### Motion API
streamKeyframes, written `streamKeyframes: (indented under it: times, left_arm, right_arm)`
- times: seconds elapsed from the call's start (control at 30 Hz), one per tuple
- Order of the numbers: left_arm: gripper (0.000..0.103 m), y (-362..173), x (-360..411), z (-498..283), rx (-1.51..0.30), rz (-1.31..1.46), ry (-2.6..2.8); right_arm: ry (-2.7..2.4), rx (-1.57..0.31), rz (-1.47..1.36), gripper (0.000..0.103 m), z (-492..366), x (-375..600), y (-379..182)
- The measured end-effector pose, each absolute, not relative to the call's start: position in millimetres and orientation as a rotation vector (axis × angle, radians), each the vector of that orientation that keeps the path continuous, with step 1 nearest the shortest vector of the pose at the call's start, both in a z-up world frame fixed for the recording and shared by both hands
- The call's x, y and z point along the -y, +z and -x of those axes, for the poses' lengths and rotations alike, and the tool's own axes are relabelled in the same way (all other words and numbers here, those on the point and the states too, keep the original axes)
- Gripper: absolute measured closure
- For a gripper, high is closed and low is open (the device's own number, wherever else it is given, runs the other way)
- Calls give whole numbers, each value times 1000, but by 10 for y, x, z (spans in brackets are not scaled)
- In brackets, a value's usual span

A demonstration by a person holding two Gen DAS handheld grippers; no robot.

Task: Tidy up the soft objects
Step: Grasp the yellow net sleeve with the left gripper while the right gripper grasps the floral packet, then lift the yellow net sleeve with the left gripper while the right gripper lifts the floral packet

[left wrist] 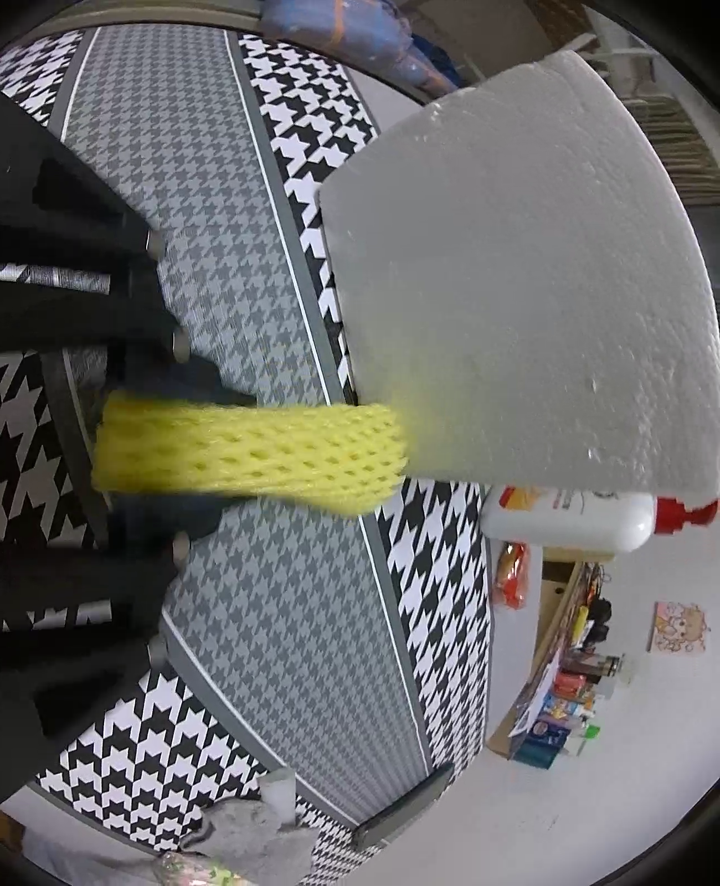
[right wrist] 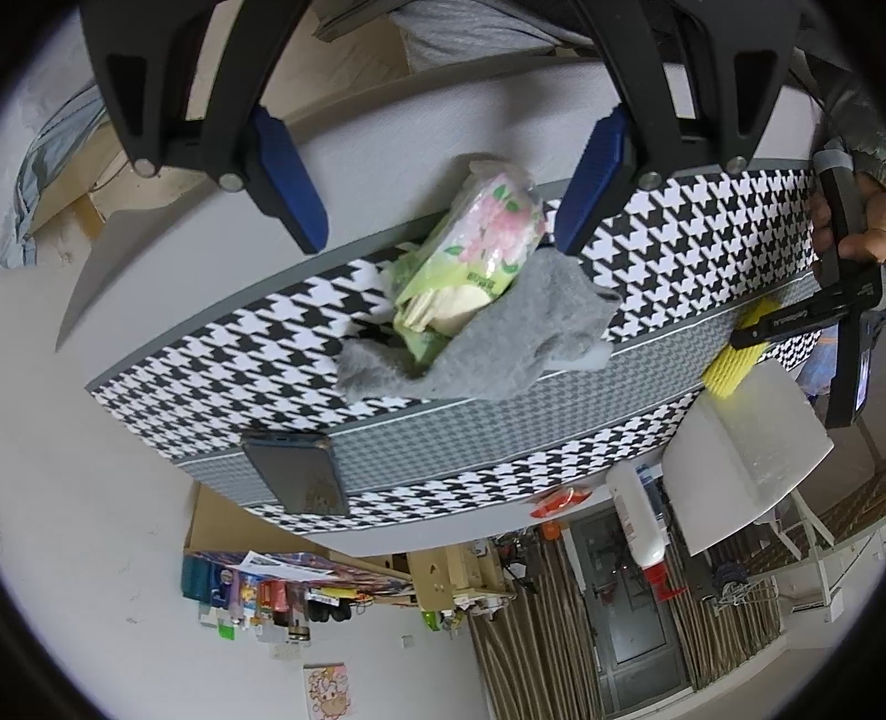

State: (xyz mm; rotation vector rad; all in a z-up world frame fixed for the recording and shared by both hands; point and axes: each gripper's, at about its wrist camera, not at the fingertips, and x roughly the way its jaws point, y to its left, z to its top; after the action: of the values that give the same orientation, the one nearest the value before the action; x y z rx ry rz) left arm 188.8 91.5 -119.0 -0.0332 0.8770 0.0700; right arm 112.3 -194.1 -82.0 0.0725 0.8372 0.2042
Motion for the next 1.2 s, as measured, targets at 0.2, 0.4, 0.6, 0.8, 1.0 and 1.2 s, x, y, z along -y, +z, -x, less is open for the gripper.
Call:
streamKeyframes:
  times: [0.2, 0.4, 0.6, 0.8, 1.0, 1.2]
  left_arm:
    - [82, -1155, -890, -1835, -853, 70, -16]
    - [82, -1100, -835, -1769, -819, 54, -52]
    - [82, -1084, -818, -1726, -806, 43, -58]
    - [82, -1042, -828, -1672, -791, 48, -53]
    - [82, -973, -866, -1613, -769, 56, -61]
    - [82, -920, -875, -1570, -752, 64, -72]
  right_arm:
    - [221, -846, -112, 16, -1143, 1933, -855]
    - [209, -893, -143, 35, -1222, 1946, -930]
    - [223, -915, -135, 64, -1236, 1872, -962]
    - [224, -898, -101, 84, -1187, 1851, -874]
    - [184, -848, -99, 85, -1140, 1928, -723]
    - [136, -815, -72, 85, -1054, 1969, -584]
